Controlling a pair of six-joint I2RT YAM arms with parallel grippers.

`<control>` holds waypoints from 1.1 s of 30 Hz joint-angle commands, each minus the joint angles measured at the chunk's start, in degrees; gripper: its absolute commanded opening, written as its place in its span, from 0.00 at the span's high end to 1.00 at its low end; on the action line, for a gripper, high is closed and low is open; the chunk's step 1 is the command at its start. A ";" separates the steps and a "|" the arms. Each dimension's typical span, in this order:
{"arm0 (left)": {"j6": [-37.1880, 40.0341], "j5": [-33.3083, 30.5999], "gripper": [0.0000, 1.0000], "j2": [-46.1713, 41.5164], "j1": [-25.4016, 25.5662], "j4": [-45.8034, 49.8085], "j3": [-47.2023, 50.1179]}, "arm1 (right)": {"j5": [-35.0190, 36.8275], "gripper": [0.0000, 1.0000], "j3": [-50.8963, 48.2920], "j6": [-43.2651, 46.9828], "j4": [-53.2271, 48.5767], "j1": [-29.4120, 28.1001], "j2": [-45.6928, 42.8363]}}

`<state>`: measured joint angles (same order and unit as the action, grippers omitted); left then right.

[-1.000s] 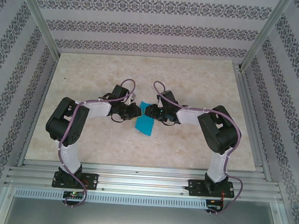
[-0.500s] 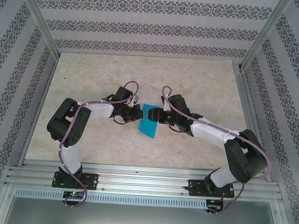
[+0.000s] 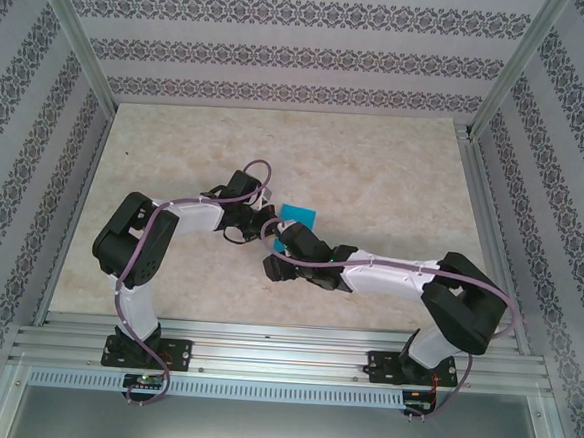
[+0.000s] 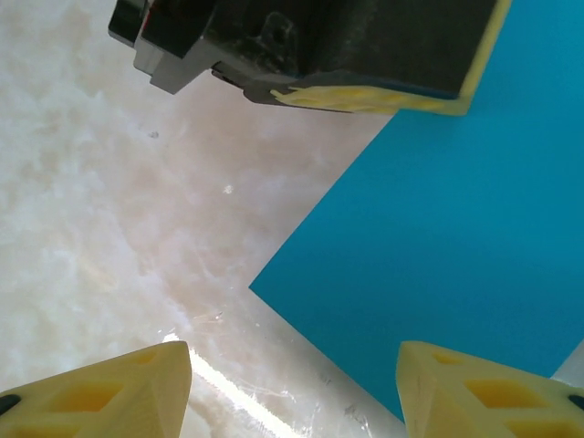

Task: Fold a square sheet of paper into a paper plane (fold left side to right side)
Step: Third fold the triangle at the center of the table.

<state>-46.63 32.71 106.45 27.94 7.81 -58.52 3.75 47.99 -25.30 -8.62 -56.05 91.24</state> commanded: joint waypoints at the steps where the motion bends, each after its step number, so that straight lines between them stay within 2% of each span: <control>1: -0.63 -0.01 1.00 -0.73 0.84 1.00 -1.60 | 8.24 0.38 3.64 3.14 -2.98 -1.58 2.44; 6: -0.48 -0.01 1.00 -0.73 0.96 1.38 -1.86 | 10.08 0.40 5.33 3.77 -3.21 -1.95 4.16; 17: -0.15 -0.41 1.00 -0.40 0.97 1.76 -2.10 | 8.23 0.70 4.62 4.82 -2.64 -1.87 2.57; 23: 0.22 -0.37 0.98 -0.49 0.93 2.03 -2.26 | 5.47 1.00 3.62 4.91 -1.85 -0.89 1.36; 27: 1.85 -0.71 0.88 -1.60 0.90 3.74 -2.45 | 1.64 1.00 1.65 4.09 -0.29 1.28 -0.07; 30: 3.74 -2.37 0.69 -3.53 0.67 6.64 -2.91 | -2.37 1.00 -0.75 3.23 2.06 3.27 -1.76; 33: 4.81 -2.55 0.58 -5.72 -0.09 8.15 -2.98 | -6.59 1.00 -3.15 2.51 4.76 5.16 -3.03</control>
<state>-44.29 31.16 104.31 28.21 13.02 -59.70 2.66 46.78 -21.43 -7.99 -52.14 90.32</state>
